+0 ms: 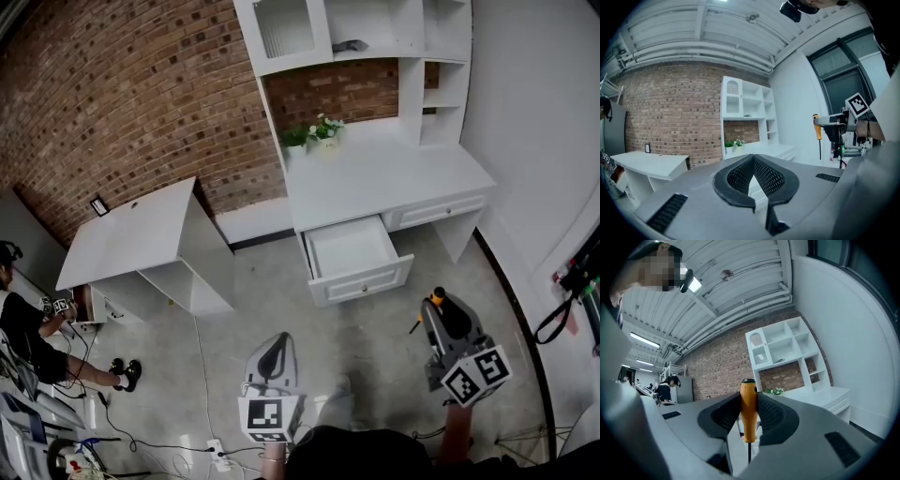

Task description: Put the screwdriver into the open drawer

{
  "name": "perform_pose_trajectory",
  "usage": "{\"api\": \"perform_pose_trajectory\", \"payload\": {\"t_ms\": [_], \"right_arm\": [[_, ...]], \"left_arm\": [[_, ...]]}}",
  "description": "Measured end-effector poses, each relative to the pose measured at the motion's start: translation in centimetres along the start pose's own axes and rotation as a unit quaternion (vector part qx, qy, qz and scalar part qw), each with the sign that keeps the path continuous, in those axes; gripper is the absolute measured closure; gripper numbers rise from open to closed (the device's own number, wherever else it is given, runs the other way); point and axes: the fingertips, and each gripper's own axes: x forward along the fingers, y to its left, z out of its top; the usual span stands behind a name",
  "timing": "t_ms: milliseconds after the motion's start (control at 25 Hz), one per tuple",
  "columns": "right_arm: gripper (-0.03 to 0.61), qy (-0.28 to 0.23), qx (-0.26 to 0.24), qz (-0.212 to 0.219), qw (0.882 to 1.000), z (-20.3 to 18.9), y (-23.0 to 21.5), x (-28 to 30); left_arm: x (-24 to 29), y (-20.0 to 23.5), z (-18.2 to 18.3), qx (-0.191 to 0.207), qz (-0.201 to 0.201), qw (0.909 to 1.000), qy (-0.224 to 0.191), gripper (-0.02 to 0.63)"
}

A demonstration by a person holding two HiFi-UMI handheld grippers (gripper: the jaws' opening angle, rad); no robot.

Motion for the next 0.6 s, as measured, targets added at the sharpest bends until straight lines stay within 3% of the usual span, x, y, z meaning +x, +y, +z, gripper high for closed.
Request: {"api": "perform_pose_trajectory", "payload": {"t_ms": [320, 600], "right_arm": [[0.463, 0.006, 0.001, -0.008, 1.000, -1.2, -2.1, 4.3], [0.463, 0.003, -0.003, -0.021, 1.000, -0.4, -4.8, 9.9]], "left_arm": [[5.1, 2.3, -1.0, -0.006, -0.006, 1.0000, 0.003, 0.604], [11.7, 4.2, 0.4, -0.006, -0.029, 0.9995, -0.006, 0.604]]}}
